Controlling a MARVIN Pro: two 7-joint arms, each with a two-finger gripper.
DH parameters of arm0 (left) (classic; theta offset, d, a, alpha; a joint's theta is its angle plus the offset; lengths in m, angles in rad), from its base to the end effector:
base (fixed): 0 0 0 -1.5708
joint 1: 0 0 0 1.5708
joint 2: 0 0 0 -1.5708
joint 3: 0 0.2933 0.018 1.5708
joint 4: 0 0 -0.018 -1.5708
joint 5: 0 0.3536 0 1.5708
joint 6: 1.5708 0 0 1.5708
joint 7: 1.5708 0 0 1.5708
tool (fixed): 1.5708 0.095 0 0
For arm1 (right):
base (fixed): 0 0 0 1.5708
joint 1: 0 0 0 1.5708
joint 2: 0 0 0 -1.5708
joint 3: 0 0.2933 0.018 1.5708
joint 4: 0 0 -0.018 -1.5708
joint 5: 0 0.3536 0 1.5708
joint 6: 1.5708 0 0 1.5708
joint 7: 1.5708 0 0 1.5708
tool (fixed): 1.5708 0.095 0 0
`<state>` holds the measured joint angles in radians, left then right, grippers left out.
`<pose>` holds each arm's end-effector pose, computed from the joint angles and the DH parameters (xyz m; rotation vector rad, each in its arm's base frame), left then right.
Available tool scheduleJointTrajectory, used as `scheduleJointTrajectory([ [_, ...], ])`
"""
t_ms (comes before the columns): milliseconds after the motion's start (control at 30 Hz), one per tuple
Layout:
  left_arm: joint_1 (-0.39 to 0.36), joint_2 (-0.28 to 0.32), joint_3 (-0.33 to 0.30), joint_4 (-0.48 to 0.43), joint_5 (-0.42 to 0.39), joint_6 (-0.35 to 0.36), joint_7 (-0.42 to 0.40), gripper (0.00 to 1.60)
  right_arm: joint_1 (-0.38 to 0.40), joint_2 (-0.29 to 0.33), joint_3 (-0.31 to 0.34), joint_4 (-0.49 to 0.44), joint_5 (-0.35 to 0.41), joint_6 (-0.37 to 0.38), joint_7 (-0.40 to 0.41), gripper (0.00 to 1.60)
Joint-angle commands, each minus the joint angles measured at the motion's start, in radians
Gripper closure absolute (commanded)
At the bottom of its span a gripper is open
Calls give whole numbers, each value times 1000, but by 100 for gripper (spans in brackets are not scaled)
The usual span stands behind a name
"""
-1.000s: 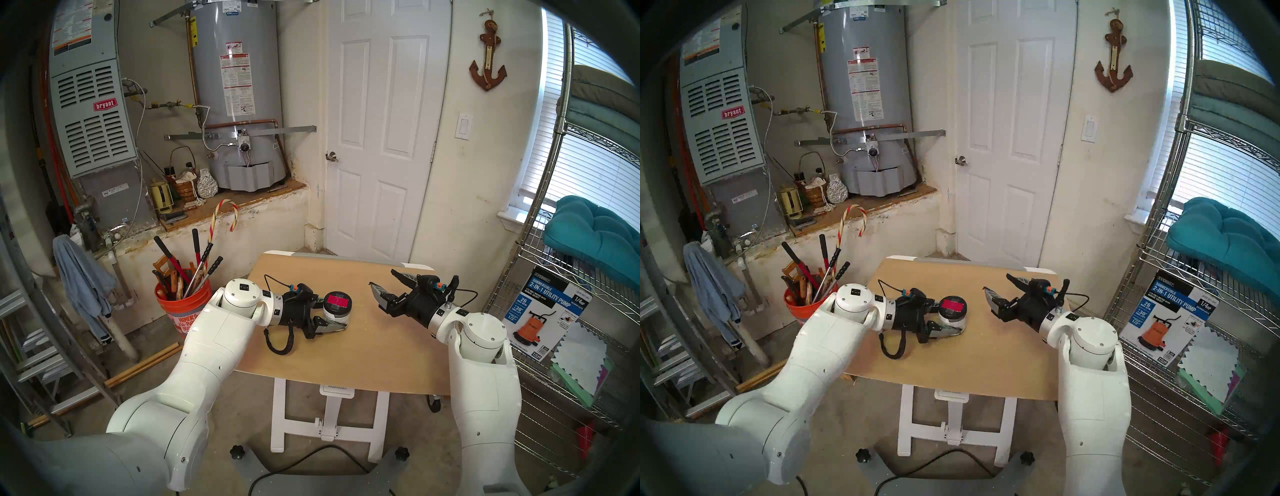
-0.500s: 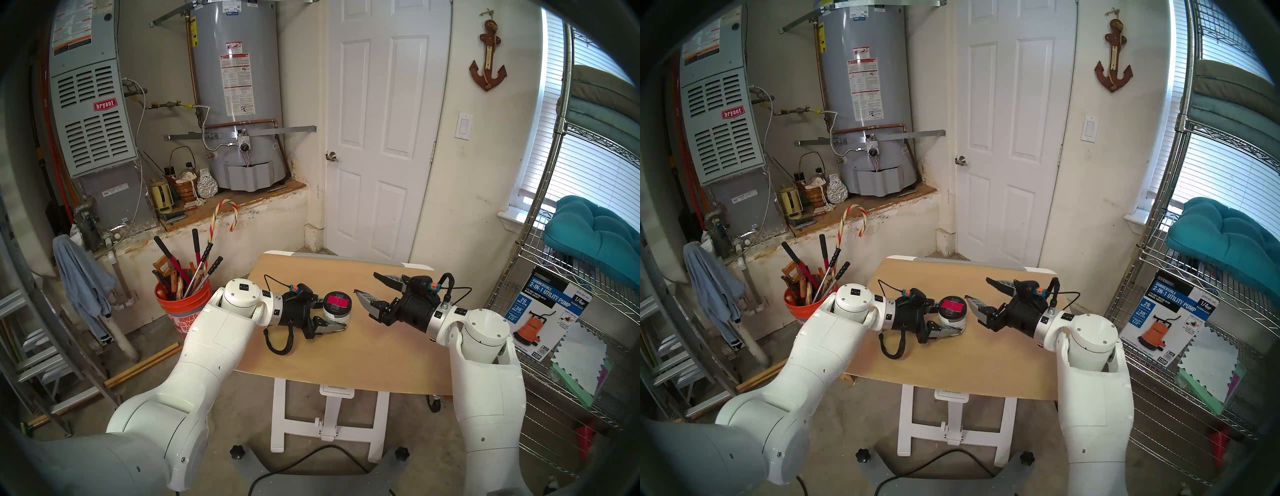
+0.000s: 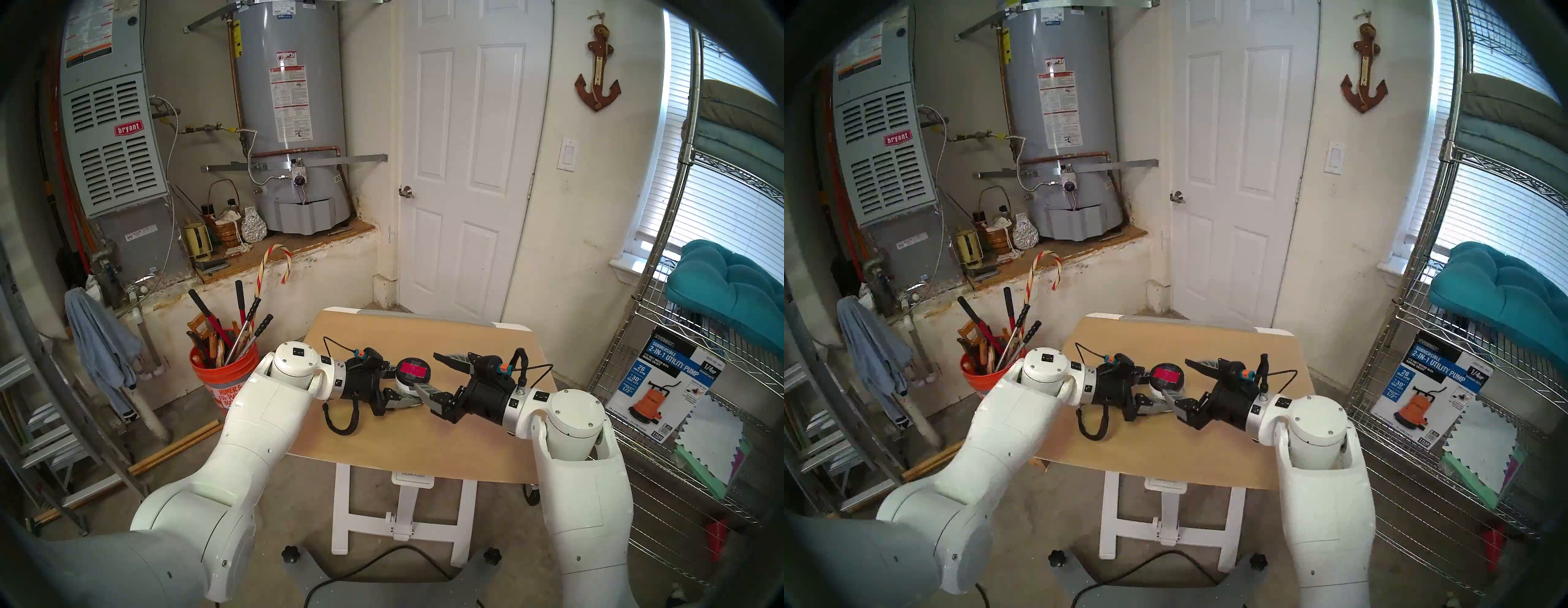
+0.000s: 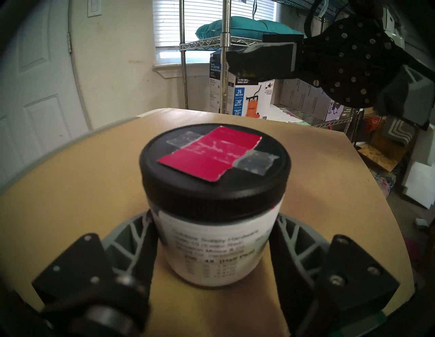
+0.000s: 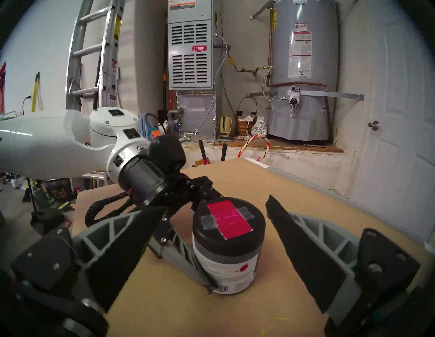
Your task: Open paint jar
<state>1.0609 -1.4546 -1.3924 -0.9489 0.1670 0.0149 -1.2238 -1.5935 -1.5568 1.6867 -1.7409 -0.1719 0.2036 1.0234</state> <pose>0.5269 -0.0779 -0.3447 1.7065 -1.3055 1.1360 0.4213 0.0252 -0.2764 -1.8711 -0.9341 -1.5916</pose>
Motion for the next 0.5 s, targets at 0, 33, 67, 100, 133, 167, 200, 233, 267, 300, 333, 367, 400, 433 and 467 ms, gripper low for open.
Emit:
scheduleJointTrajectory([
  [0,-18,-2,-7,-11,-6,-3,0,160,12,-22,-23,-25,-5,1,-11,0],
  [33,-18,-2,-7,-11,-6,-4,0,160,12,-23,-25,-23,-8,0,-12,0],
  [67,-18,-3,-8,-10,-6,-5,-1,160,13,-24,-32,-18,-16,-2,-15,0],
  [100,-18,-3,-8,-10,-6,-5,-1,160,14,-26,-36,-13,-21,-5,-18,0],
  [133,-18,-3,-9,-9,-6,-5,-2,160,16,-27,-42,-6,-28,-6,-21,0],
  [167,-18,-3,-9,-9,-6,-5,-3,160,18,-26,-47,-1,-38,-14,-28,0],
  [200,-19,-3,-9,-8,-5,-5,-4,160,19,-27,-50,4,-42,-18,-32,0],
  [233,-19,-3,-10,-8,-5,-5,-4,160,21,-29,-51,8,-43,-19,-33,0],
  [267,-19,-3,-10,-8,-5,-5,-5,160,23,-31,-53,9,-47,-26,-40,0],
  [300,-19,-3,-11,-8,-5,-5,-5,160,26,-32,-55,10,-52,-30,-44,0],
  [333,-18,-3,-11,-8,-5,-5,-6,160,31,-36,-54,14,-51,-27,-45,0],
  [367,-18,-3,-12,-9,-5,-4,-6,160,35,-37,-54,17,-52,-27,-47,0],
  [400,-18,-3,-12,-8,-5,-4,-7,160,39,-39,-55,19,-54,-28,-51,0],
  [433,-18,-3,-13,-8,-4,-4,-7,160,42,-41,-54,22,-54,-27,-52,0],
  [467,-18,-3,-13,-8,-4,-5,-8,160,45,-41,-54,23,-55,-27,-53,0],
])
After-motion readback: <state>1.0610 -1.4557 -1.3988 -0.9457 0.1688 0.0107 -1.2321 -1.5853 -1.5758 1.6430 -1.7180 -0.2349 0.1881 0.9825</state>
